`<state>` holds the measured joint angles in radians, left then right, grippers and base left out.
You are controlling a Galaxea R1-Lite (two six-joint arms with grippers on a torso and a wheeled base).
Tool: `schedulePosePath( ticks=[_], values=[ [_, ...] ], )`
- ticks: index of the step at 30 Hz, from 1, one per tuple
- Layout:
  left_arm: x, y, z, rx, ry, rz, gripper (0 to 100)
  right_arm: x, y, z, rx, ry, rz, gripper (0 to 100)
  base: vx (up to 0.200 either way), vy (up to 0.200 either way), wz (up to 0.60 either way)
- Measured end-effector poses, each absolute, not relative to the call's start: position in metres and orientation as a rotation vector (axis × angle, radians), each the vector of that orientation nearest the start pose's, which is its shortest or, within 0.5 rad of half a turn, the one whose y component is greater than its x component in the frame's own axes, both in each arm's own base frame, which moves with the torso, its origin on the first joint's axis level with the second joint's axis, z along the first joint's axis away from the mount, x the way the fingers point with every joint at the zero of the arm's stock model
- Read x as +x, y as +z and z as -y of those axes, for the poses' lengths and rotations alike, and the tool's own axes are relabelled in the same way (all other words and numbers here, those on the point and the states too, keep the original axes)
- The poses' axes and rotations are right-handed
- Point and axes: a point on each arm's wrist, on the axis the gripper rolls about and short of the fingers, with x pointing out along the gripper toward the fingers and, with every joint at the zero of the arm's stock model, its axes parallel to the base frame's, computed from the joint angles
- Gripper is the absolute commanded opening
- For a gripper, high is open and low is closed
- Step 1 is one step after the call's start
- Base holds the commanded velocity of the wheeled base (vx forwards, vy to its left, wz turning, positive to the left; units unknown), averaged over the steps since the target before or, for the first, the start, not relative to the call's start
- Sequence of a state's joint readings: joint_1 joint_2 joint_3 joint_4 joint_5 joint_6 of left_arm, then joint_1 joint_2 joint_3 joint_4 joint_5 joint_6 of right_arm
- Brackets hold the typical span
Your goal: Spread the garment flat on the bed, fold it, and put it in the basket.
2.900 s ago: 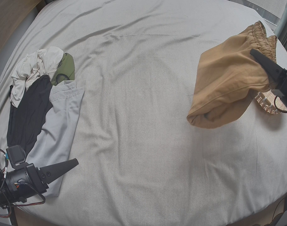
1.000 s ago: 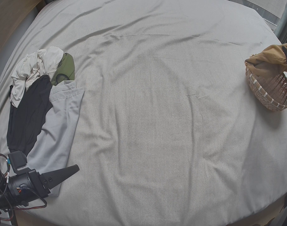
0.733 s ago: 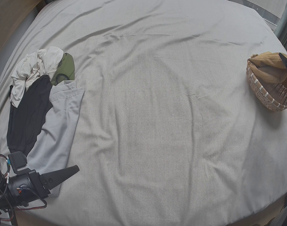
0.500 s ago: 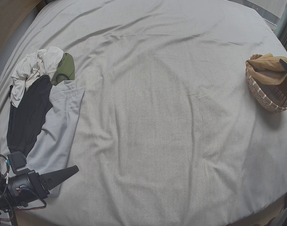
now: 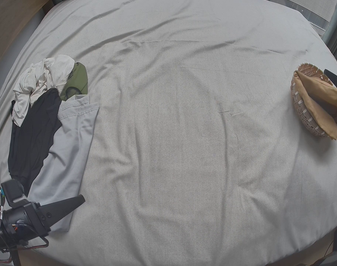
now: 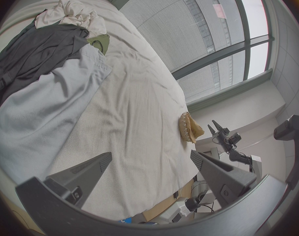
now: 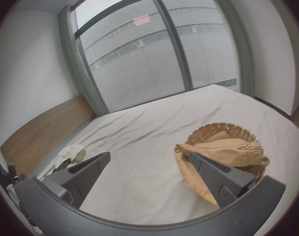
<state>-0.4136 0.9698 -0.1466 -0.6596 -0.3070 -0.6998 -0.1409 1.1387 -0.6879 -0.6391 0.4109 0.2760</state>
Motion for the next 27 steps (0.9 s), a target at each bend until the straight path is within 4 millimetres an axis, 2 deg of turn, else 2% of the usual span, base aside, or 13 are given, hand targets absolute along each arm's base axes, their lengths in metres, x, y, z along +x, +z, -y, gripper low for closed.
schedulePosePath(
  ticks=[5, 8, 19, 24, 27],
  values=[
    [0.079, 0.157, 0.043, -0.659, -0.662, -0.349, 100, 0.128, 0.254, -0.005, 0.203, 0.386, 0.098, 100, 0.000, 0.000, 0.00],
    [0.068, 0.159, 0.038, -0.656, -0.693, -0.300, 100, 0.105, 0.238, -0.010, 0.197, 0.422, 0.093, 100, 0.000, 0.000, 0.00],
    [0.030, 0.153, 0.022, -0.650, -0.762, -0.178, 100, 0.023, 0.170, -0.010, 0.203, 0.469, 0.131, 100, 0.000, 0.000, 0.00],
    [0.013, 0.146, 0.014, -0.648, -0.784, -0.110, 100, -0.004, 0.141, -0.009, 0.209, 0.490, 0.141, 100, 0.000, 0.000, 0.00],
    [0.003, 0.139, 0.010, -0.640, -0.777, -0.070, 100, -0.012, 0.127, -0.007, 0.183, 0.442, 0.153, 100, 0.000, 0.000, 0.00]
  ],
)
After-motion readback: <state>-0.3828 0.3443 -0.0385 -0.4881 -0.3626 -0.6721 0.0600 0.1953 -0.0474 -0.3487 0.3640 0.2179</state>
